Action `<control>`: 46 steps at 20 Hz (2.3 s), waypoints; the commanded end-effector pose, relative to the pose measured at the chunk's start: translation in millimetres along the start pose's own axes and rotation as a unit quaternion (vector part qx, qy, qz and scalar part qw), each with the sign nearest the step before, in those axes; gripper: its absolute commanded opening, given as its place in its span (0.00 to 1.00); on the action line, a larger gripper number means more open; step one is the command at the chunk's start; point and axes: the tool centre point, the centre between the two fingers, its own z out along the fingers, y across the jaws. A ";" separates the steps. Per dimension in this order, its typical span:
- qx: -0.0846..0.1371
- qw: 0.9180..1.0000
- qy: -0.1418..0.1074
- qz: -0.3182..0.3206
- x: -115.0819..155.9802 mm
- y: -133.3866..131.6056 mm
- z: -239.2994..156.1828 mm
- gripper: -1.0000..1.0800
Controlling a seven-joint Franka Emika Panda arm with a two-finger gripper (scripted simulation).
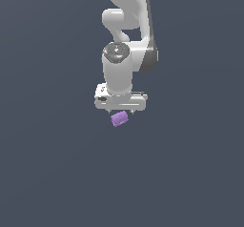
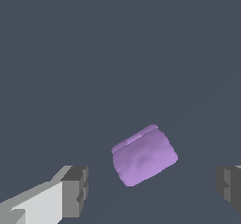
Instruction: Pick up the object and move it to a goal position.
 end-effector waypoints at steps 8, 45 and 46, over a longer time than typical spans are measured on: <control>-0.001 0.998 0.003 0.068 -3.9 0.7 8.7 0.96; -0.002 0.877 0.027 0.480 -32.4 12.2 56.4 0.96; -0.002 0.875 0.027 0.484 -32.7 12.3 56.8 0.96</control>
